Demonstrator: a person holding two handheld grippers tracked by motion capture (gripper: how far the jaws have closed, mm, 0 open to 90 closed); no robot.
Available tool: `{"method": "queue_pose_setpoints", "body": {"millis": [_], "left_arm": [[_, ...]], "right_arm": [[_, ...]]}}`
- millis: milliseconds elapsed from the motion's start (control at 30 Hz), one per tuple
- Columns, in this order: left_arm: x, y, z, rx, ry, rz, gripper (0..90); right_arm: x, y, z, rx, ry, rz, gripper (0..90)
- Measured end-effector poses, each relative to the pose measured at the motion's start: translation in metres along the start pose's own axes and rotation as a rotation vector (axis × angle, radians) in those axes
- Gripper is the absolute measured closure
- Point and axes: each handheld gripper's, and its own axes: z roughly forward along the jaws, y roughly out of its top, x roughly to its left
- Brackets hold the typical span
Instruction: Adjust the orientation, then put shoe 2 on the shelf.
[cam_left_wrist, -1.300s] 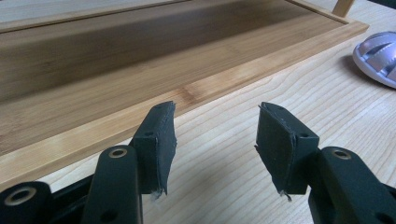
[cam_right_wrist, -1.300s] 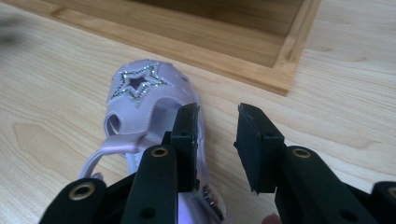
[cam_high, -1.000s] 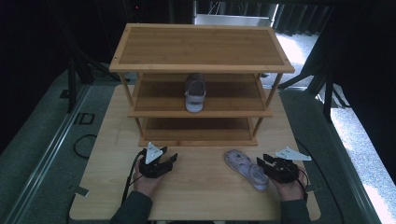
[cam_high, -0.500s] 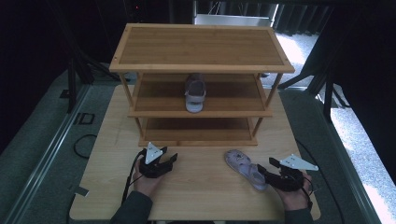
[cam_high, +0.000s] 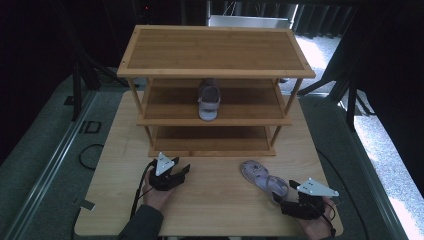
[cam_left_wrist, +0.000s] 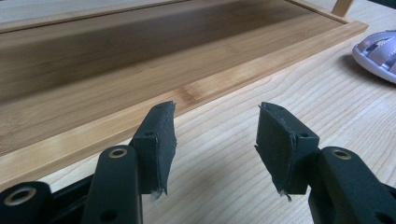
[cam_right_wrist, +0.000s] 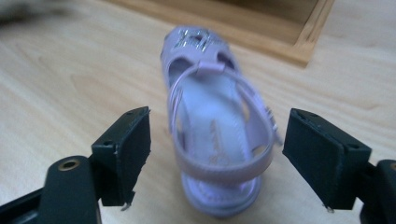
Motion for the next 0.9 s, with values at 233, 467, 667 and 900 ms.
{"method": "queue_pose_setpoints", "body": {"millis": [233,467,667,900], "left_arm": [[0.000,0.000,0.000,0.000,-0.002,0.001,47.6],[0.000,0.000,0.000,-0.001,-0.001,0.000,47.7],[0.000,0.000,0.000,0.001,-0.001,0.001,47.6],[0.000,0.000,0.000,-0.002,0.000,-0.002,47.6]], "right_arm": [[0.000,-0.010,0.004,0.040,0.004,0.006,21.8],[0.002,-0.016,0.007,0.073,-0.013,-0.009,24.9],[0.007,-0.015,0.005,0.070,-0.012,-0.037,34.8],[0.023,-0.009,0.013,0.075,0.050,-0.093,36.7]]}}
